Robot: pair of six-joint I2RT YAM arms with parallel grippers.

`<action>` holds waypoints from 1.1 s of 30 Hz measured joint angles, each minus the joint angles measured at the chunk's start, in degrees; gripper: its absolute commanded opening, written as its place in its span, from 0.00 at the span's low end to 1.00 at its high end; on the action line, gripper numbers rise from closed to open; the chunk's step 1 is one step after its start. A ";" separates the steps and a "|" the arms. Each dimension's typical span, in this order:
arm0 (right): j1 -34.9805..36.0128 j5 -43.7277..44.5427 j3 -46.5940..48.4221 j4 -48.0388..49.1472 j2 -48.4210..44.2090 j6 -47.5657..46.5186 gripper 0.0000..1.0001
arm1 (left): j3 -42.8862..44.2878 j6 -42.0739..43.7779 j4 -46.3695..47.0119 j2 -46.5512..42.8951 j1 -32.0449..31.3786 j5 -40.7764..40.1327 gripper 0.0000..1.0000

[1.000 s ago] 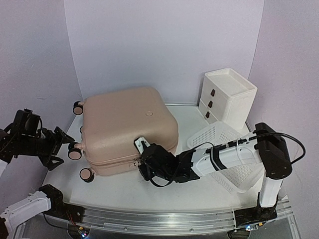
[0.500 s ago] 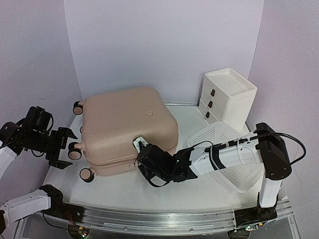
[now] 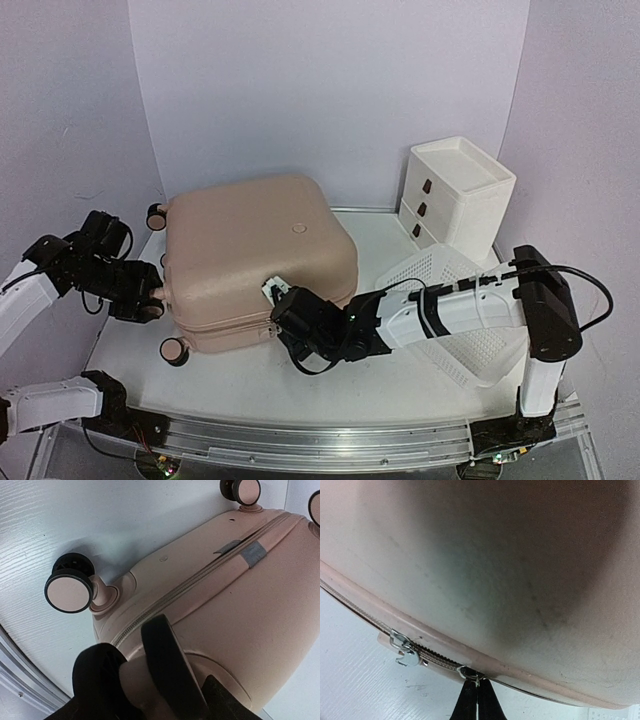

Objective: Open, take out, and arrange the luggage

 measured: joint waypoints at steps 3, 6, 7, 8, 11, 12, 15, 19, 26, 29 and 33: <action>0.00 0.39 0.00 -0.26 0.00 -1.42 0.00 | -0.98 -0.33 1.11 1.36 -0.07 -0.35 0.59; 0.00 1.42 -0.11 -0.85 -0.02 -2.97 0.00 | -1.27 -0.50 1.79 2.16 -0.07 -0.63 0.48; 0.00 1.95 -0.42 -0.85 -0.13 -3.52 0.00 | -1.31 -0.79 1.92 2.16 -0.07 -0.63 0.45; 0.02 2.56 -0.92 -0.85 -0.35 -4.00 0.00 | -1.42 -1.38 2.14 2.14 -0.07 -0.70 0.44; -0.33 4.72 -3.52 -1.05 -2.01 -5.25 0.00 | -1.99 -1.66 3.04 2.10 -0.09 -1.25 0.41; -0.68 5.05 -4.35 -1.27 -2.64 -5.49 0.00 | -2.03 -1.64 3.08 2.05 -0.13 -1.33 0.40; -2.75 4.35 -7.13 -1.38 -5.03 -6.08 0.00 | -2.36 -1.40 3.50 1.84 -0.13 -1.62 0.36; -4.46 2.95 -9.88 -1.46 -7.74 -7.52 0.00 | -2.78 0.02 4.46 1.62 -0.11 -2.62 0.31; -10.71 -4.79 -16.24 0.26 -14.78 -14.53 0.00 | -3.08 5.68 6.97 2.75 1.81 -4.55 0.31; -14.40 -10.80 -19.98 4.13 -17.75 -18.08 0.00 | -3.06 9.22 8.09 3.56 3.45 -4.87 0.28; -18.64 -18.56 -21.40 6.88 -18.80 -22.75 0.00 | -2.54 13.88 9.44 5.11 6.05 -4.90 0.25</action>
